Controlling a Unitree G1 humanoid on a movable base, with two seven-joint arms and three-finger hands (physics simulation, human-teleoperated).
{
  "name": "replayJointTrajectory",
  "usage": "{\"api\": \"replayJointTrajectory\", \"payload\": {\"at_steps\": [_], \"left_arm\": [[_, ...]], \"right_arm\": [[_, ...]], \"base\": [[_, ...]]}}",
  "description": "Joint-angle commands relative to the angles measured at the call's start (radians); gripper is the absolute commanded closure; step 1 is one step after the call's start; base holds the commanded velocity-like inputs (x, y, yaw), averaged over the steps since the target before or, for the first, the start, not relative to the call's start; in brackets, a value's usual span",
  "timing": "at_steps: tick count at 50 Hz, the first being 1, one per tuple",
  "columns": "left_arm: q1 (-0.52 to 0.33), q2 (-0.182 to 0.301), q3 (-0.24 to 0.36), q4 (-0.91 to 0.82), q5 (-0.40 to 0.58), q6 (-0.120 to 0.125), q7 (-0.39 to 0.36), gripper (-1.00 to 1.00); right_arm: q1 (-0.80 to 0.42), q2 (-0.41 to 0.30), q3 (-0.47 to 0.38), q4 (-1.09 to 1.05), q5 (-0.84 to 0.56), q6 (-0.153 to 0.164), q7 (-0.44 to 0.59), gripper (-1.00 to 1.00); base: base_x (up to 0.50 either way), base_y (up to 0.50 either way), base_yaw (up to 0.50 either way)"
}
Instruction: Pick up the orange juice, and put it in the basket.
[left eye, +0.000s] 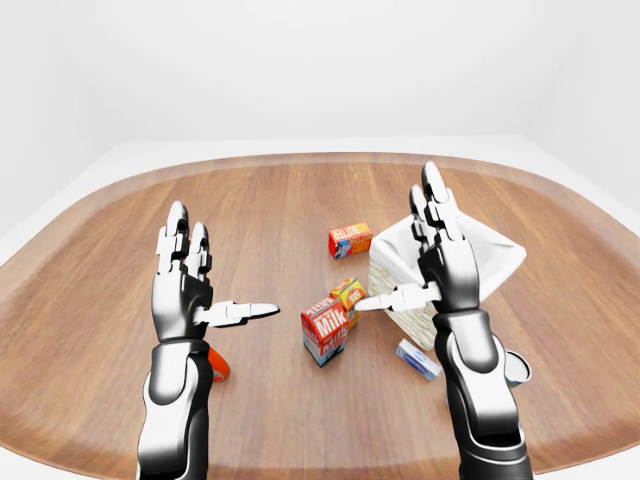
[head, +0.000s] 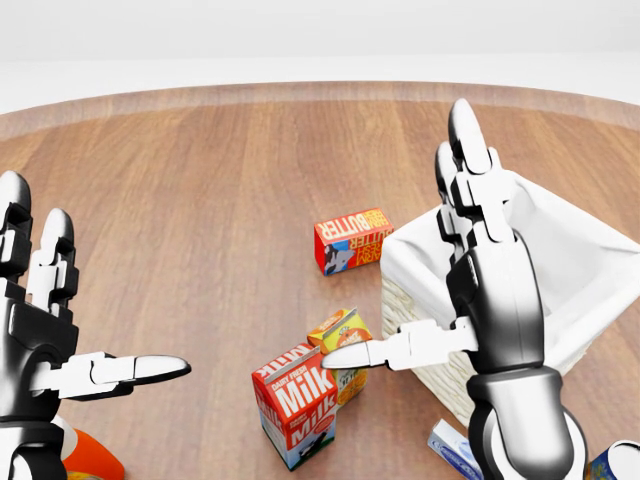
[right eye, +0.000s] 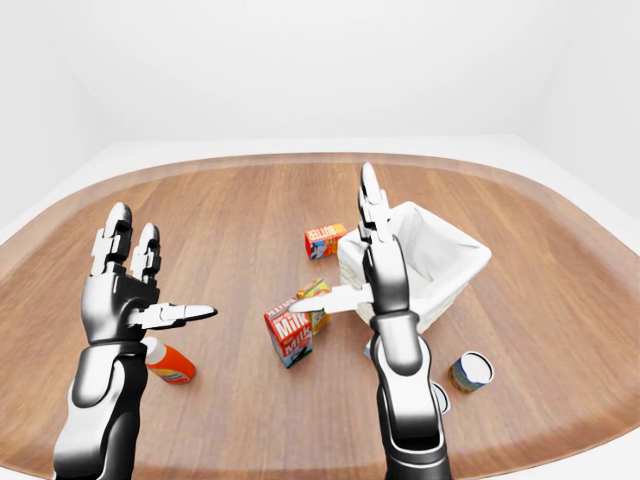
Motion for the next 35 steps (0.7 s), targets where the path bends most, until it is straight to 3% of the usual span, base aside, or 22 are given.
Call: {"api": "replayJointTrajectory", "payload": {"at_steps": [1, 5, 8, 9, 10, 15, 19, 28, 35], "left_arm": [[0.0, -0.001, 0.0, 0.0, -0.001, 0.0, 0.001, -1.0], [0.0, 0.0, 0.001, -0.001, -0.002, 0.0, 0.0, -1.0], [0.0, 0.0, 0.0, 0.001, 0.0, 0.0, 0.001, -1.0], [0.0, 0.0, 0.0, 0.001, -0.001, 0.0, 0.001, -1.0], [0.0, 0.0, 0.0, 0.001, -0.001, 0.0, 0.001, -1.0], [0.0, 0.0, 0.0, 0.001, -0.001, 0.0, 0.001, -1.0], [0.0, -0.001, 0.0, 0.001, -0.001, 0.0, 0.001, -1.0], [0.0, 0.0, 0.0, 0.001, -0.001, 0.0, 0.0, -1.0], [0.0, 0.0, 0.0, 0.001, -0.001, 0.0, 0.001, -1.0]], "right_arm": [[-0.024, -0.011, -0.015, 0.013, -0.075, 0.0, -0.005, -1.0], [-0.048, -0.015, -0.03, 0.022, -0.086, 0.0, -0.018, -1.0], [-0.059, -0.035, -0.023, 0.059, -0.187, 0.0, -0.029, -1.0], [-0.061, -0.038, -0.021, 0.061, -0.21, -0.014, -0.02, -1.0], [-0.067, -0.028, -0.028, 0.059, -0.204, 0.0, -0.011, -1.0], [-0.083, -0.03, -0.032, 0.011, -0.202, 0.0, 0.061, -1.0], [-0.109, -0.063, -0.006, 0.013, -0.328, 0.0, 0.111, -1.0], [-0.16, -0.052, -0.024, 0.046, -0.426, 0.0, 0.174, -1.0], [-0.208, -0.082, -0.023, 0.068, -0.572, 0.0, 0.273, -1.0]], "base": [[0.0, 0.0, 0.0], [0.0, 0.0, 0.0], [0.0, 0.0, 0.0], [0.0, 0.0, 0.0], [0.0, 0.0, 0.0], [0.0, 0.0, 0.0], [0.0, 0.0, 0.0], [0.0, 0.0, 0.0], [0.0, 0.0, 0.0]]}}
